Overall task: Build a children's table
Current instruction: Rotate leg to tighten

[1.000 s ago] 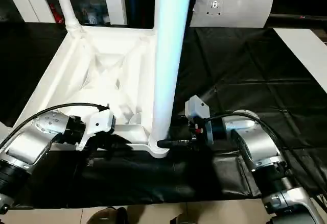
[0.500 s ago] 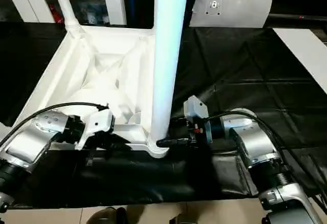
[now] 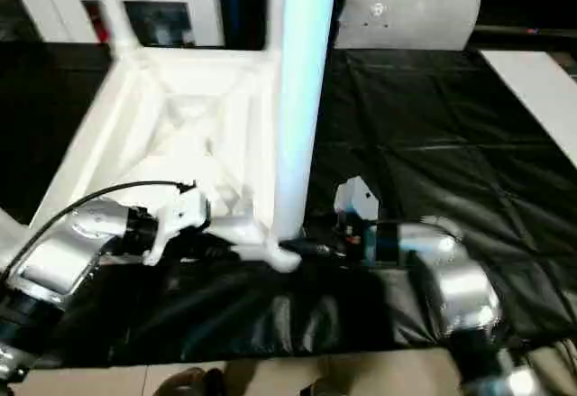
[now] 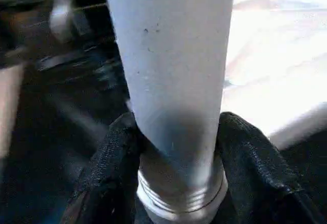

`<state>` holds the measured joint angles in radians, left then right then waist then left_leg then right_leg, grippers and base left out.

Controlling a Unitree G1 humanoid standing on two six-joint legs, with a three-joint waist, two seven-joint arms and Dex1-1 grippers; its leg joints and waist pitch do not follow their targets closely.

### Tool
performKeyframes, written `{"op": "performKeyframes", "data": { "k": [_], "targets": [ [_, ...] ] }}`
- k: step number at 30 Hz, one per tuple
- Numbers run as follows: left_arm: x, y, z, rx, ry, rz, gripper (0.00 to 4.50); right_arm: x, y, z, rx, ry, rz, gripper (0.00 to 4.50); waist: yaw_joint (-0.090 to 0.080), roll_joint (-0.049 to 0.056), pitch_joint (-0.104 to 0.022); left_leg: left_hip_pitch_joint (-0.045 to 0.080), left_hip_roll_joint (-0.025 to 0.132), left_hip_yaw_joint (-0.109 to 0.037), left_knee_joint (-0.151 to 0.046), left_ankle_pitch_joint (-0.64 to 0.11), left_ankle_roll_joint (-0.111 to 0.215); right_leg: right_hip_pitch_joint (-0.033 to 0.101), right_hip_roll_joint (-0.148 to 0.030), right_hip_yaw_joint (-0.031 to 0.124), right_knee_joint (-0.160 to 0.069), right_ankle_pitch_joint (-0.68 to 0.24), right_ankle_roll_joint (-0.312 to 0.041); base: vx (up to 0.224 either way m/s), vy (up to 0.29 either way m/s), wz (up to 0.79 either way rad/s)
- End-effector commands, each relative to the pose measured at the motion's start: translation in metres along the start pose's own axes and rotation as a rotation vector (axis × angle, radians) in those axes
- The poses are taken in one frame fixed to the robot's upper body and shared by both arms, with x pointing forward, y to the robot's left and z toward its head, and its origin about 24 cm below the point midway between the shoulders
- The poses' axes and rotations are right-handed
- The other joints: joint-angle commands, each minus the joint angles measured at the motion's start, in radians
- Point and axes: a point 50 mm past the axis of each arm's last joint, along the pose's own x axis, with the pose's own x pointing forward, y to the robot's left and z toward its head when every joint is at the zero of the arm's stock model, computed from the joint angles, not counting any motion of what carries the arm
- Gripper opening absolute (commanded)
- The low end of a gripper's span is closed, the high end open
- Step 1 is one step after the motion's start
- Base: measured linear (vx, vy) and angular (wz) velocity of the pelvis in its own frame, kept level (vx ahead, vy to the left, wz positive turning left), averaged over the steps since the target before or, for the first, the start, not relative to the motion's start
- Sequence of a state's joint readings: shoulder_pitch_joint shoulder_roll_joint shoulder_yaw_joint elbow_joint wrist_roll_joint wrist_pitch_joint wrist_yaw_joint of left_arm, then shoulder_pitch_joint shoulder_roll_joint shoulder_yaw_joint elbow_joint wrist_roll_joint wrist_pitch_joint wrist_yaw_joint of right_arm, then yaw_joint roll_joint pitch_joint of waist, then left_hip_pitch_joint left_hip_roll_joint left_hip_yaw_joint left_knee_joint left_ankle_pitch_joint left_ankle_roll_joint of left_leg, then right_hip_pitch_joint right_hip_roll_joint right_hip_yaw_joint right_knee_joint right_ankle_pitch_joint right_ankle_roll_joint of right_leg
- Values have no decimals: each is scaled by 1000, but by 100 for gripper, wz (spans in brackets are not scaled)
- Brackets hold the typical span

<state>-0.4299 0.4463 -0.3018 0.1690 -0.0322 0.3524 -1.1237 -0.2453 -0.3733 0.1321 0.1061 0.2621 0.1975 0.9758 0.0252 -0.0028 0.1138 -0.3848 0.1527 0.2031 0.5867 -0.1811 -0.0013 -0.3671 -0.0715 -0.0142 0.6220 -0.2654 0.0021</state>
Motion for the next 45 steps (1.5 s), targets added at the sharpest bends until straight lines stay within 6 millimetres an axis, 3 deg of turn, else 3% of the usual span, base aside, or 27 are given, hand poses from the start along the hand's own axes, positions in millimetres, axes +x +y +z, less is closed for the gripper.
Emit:
{"op": "performKeyframes", "data": {
  "k": [1,4,5,7,8,9,10,11,14,15,17,19,20,22,25,26,29,30,32,33,35,37,38,41,42,44,45],
  "targets": [
    [22,-6,9,-68,-85,51,0,25,22,-16,55,69,2,193,-5,-14,-16,24,83,-63,-107,-406,-58,-11,-90,44,-110,-518,-155,-20,33,-18],
    [31,-7,18,-90,-93,116,0,42,26,-18,111,53,-168,193,-17,-19,-21,23,80,-64,-115,-355,-41,-10,-89,45,-113,-427,-137,-7,11,-6],
    [35,-6,22,-102,-101,157,0,51,26,-17,152,37,-258,193,-23,-9,-10,20,79,-62,-119,-350,-36,-18,-87,49,-116,-401,-142,0,0,0],
    [42,-5,31,-129,-126,231,0,67,25,-15,191,29,-400,192,-29,-11,-9,15,77,-69,-120,-369,-48,-18,-93,47,-116,-437,-136,0,0,0],
    [44,-5,34,-134,-135,253,0,71,24,-14,181,42,-424,192,-34,-6,-7,13,78,-70,-124,-372,-57,-20,-88,44,-113,-414,-132,0,0,0],
    [46,-5,36,-138,-142,266,0,74,24,-14,174,52,-439,192,-35,-9,-6,15,77,-70,-125,-383,-57,-22,-85,44,-115,-407,-129,0,0,0],
    [48,-7,38,-148,-150,260,0,77,25,-12,177,43,-449,192,-33,-9,-6,23,76,-65,-121,-386,-49,-26,-84,48,-117,-377,-126,0,0,0],
    [50,-9,39,-154,-155,254,0,79,25,-11,180,36,-454,227,-31,-7,-5,27,75,-61,-120,-369,-33,-27,-88,52,-120,-340,-130,0,0,0],
    [55,-14,43,-148,-157,251,0,82,29,-4,227,-11,-461,261,-28,-6,-10,20,79,-56,-121,-265,14,-14,-80,47,-111,-167,-143,36,1,-1],
    [55,-15,42,-147,-153,252,0,81,30,-3,225,-19,-459,267,-27,-6,-10,21,79,-54,-120,-264,22,-15,-79,47,-111,-154,-145,59,-9,1],
    [54,-14,41,-145,-141,262,0,78,29,-2,215,-31,-466,298,-23,-8,-15,16,77,-50,-115,-215,50,-9,-84,45,-107,-114,-161,68,-21,-1],
    [47,-8,36,-123,-104,282,0,60,21,4,163,-78,-480,310,-15,-7,-25,20,76,-44,-104,-149,79,-5,-83,45,-101,-27,-174,62,-30,1],
    [44,-5,36,-109,-95,280,0,52,17,6,137,-91,-472,321,-11,-7,-24,18,76,-42,-101,-121,100,-4,-84,45,-99,18,-185,53,-31,3],
    [38,-1,34,-98,-88,275,0,42,13,8,108,-90,-461,321,-4,-4,-26,16,76,-41,-98,-99,117,2,-83,41,-94,46,-200,0,0,0],
    [25,5,24,-65,-64,239,0,6,2,7,44,-72,-407,356,1,7,-29,20,76,-41,-99,-138,109,2,-80,40,-98,10,-215,0,0,0],
    [24,5,23,-64,-62,237,0,3,2,7,40,-70,-401,368,1,1,-30,18,79,-41,-97,-137,113,8,-82,41,-97,15,-221,0,0,0],
    [17,6,14,-55,-37,199,0,-25,-3,12,9,-59,-325,401,0,3,-36,13,78,-40,-89,-87,142,14,-82,38,-87,91,-249,0,0,0],
    [16,5,13,-55,-36,193,0,-27,-3,13,2,-57,-315,405,1,8,-39,12,78,-41,-86,-69,148,17,-84,38,-82,121,-256,0,0,0],
    [14,4,12,-45,-37,172,0,-32,-4,15,-15,-52,-284,426,-5,4,-39,9,76,-38,-80,-24,181,15,-83,35,-74,204,-283,0,0,0],
    [11,3,11,-37,-40,147,0,-37,-5,18,-35,-46,-240,426,-5,9,-42,11,77,-38,-78,-35,185,16,-84,33,-76,183,-293,0,0,0],
    [8,1,10,10,-46,87,0,-43,-7,23,-62,-19,-161,446,-1,6,-46,10,77,-39,-74,-38,193,21,-84,32,-74,166,-303,0,0,0],
    [6,0,8,28,-48,43,0,-44,-11,27,-69,0,-103,449,0,0,-51,13,80,-37,-70,-20,198,20,-81,32,-68,175,-310,0,0,0],
    [3,-3,6,79,-41,-15,0,-43,-13,30,-75,7,-35,449,-2,-13,-60,15,80,-34,-66,-25,203,21,-81,31,-67,156,-315,0,0,0],
    [0,-5,4,104,-42,-59,0,-38,-14,30,-83,22,30,449,5,-5,-59,18,84,-33,-65,-36,188,12,-84,31,-64,95,-318,0,0,0],
    [-2,-7,2,107,-43,-79,0,-34,-15,30,-80,17,50,449,7,-17,-62,18,84,-32,-63,-30,184,14,-84,30,-61,89,-317,0,0,0],
    [-5,-10,1,111,-32,-117,0,-26,-18,32,-66,7,114,449,11,-5,-66,19,83,-33,-62,-30,174,11,-84,29,-58,81,-320,0,0,0],
    [-5,-10,0,112,-31,-122,0,-25,-18,32,-64,6,125,433,6,-8,-67,15,81,-34,-62,-31,167,13,-83,27,-56,79,-325,0,0,0]
  ]
}}
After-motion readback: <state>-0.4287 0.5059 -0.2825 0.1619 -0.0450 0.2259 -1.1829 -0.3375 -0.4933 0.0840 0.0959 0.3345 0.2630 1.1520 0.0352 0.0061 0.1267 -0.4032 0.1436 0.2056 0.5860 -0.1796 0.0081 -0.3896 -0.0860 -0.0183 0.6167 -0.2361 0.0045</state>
